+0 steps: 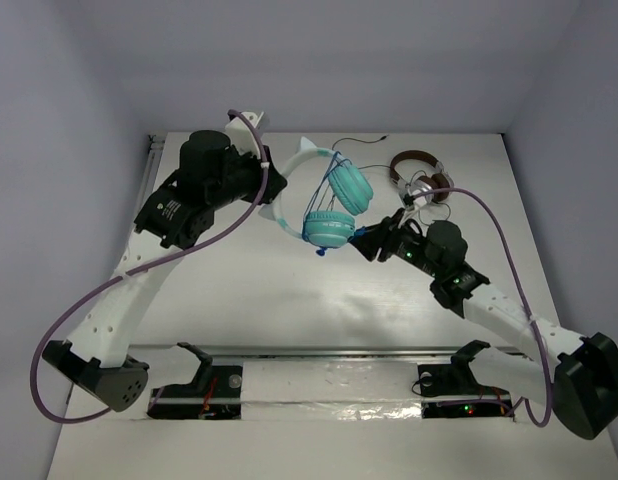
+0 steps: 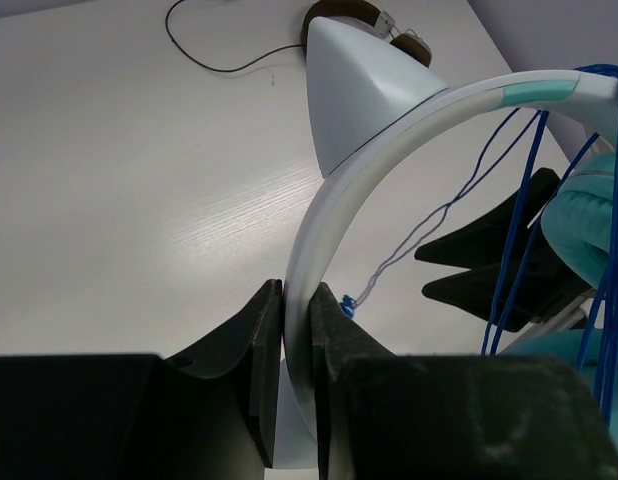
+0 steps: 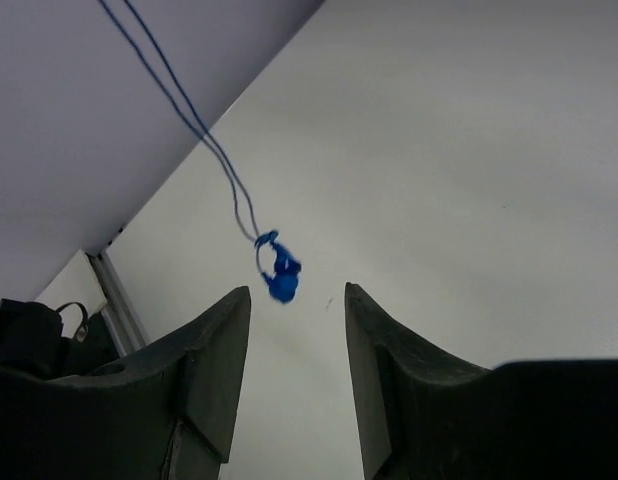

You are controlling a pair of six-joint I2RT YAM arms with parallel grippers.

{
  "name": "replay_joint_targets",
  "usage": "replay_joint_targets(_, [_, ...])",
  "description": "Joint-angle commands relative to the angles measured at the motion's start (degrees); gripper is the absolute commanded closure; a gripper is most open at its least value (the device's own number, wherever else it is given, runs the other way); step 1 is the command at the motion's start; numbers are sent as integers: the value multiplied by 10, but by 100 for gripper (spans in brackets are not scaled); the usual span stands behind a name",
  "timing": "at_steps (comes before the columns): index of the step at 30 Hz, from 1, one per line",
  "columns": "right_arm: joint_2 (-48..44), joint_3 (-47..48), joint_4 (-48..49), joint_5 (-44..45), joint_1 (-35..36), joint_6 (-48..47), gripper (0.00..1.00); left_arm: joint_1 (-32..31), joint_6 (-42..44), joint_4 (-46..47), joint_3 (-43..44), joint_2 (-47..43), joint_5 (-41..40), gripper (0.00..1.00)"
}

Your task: Wrap the headphones

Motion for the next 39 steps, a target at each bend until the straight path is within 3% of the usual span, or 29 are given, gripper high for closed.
replay_joint_targets(1, [-16, -6, 2, -1, -4, 8, 52, 2, -24, 56, 51, -3, 8, 100])
replay_joint_targets(6, [23, 13, 28, -48, -4, -2, 46, 2, -26, 55, 58, -1, 11, 100])
replay_joint_targets(11, [54, 46, 10, 10, -4, -37, 33, 2, -25, 50, 55, -2, 7, 100])
replay_joint_targets(18, [53, 78, -28, 126, -4, -76, 34, 2, -31, 52, 56, 5, 26, 100])
replay_joint_targets(24, [126, 90, 27, 30, -4, -61, 34, 2, -39, 67, 40, 2, 47, 100])
replay_joint_targets(26, [158, 99, 40, -7, -4, -55, 38, 2, -42, 69, 37, 0, 48, 100])
replay_joint_targets(30, [193, 107, 121, -69, -4, -27, 38, 2, -43, 69, 32, 0, 48, 100])
replay_joint_targets(34, [221, 134, 151, -44, -4, -32, 46, 2, -45, 72, 29, -1, 49, 100])
replay_joint_targets(39, [222, 154, 97, -20, -4, -52, 45, 2, -39, 64, 37, 1, 41, 100])
